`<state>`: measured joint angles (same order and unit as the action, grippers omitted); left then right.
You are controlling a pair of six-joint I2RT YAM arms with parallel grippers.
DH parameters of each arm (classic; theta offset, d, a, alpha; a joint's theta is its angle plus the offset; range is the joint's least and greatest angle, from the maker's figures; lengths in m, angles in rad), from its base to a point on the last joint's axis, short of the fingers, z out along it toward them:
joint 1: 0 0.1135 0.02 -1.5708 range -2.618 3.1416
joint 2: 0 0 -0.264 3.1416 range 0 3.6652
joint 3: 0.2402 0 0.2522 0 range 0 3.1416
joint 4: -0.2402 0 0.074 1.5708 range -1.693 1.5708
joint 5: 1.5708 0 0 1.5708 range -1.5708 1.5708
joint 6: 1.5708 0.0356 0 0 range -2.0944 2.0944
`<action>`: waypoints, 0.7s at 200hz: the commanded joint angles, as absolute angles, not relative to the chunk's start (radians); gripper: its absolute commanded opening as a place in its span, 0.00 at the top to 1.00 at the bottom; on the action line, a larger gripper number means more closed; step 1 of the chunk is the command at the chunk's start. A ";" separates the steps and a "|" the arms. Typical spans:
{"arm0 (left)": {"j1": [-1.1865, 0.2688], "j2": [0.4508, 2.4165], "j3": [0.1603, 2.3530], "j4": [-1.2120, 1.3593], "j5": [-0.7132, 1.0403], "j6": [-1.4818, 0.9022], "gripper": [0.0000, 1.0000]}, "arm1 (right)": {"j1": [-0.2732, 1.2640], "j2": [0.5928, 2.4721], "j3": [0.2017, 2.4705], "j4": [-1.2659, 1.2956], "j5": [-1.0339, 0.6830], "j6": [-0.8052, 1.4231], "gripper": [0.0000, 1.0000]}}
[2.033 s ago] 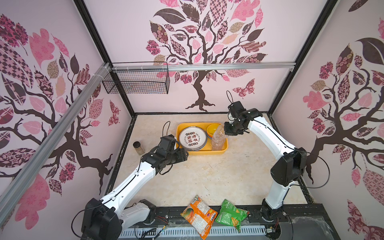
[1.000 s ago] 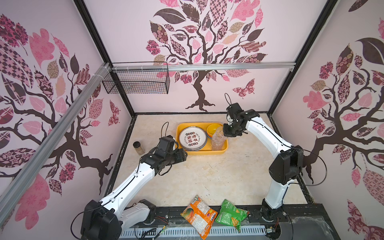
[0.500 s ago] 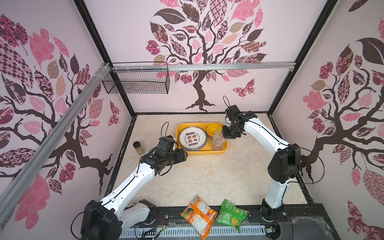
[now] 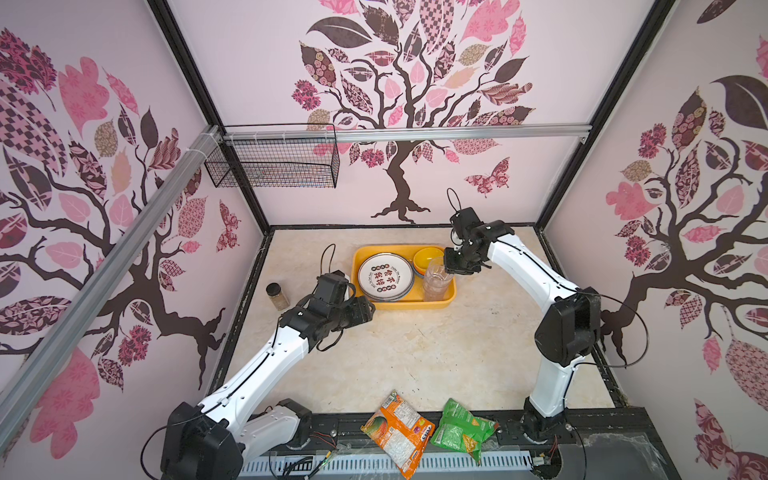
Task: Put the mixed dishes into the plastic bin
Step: 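Open the right gripper and raise it away from the stacked cups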
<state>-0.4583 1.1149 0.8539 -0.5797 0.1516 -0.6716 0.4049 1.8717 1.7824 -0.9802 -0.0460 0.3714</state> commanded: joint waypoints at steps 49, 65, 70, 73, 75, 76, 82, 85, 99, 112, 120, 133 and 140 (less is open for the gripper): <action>-0.381 1.127 0.904 -0.616 0.092 -0.640 0.23 | 0.403 1.678 1.644 -0.784 -0.005 0.437 0.52; -0.361 1.138 0.930 -0.623 0.067 -0.611 0.20 | 0.387 1.626 1.574 -0.710 -0.003 0.458 0.49; -0.354 1.140 0.938 -0.628 0.050 -0.606 0.17 | 0.380 1.609 1.550 -0.686 -0.001 0.465 0.47; -0.347 1.143 0.941 -0.629 0.043 -0.602 0.17 | 0.375 1.598 1.534 -0.671 0.000 0.467 0.47; -0.341 1.145 0.943 -0.629 0.042 -0.598 0.16 | 0.372 1.591 1.522 -0.662 0.001 0.470 0.46; -0.339 1.145 0.945 -0.630 0.042 -0.598 0.16 | 0.372 1.587 1.517 -0.656 0.001 0.470 0.46; -0.324 1.150 0.953 -0.630 0.041 -0.591 0.16 | 0.364 1.565 1.488 -0.627 0.008 0.474 0.43; -0.315 1.152 0.958 -0.630 0.043 -0.588 0.16 | 0.361 1.554 1.471 -0.613 0.015 0.476 0.42; -0.278 1.167 0.975 -0.628 0.046 -0.577 0.14 | 0.356 1.503 1.403 -0.557 0.062 0.477 0.35; -0.246 1.180 0.993 -0.631 0.048 -0.566 0.02 | 0.356 1.465 1.341 -0.516 0.109 0.473 0.28; -0.235 1.184 0.998 -0.629 0.035 -0.559 0.02 | 0.354 1.443 1.305 -0.489 0.135 0.472 0.01; -0.221 1.185 1.003 -0.617 -0.026 -0.538 0.02 | 0.351 1.413 1.241 -0.447 0.178 0.472 0.00; -0.220 1.182 1.003 -0.602 -0.071 -0.524 0.02 | 0.348 1.404 1.208 -0.424 0.207 0.472 0.01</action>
<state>-0.2337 1.1793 0.9627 -0.6209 0.0322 -0.5819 0.3546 1.4681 1.2831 -0.5339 0.0929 0.4679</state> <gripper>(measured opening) 0.983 0.987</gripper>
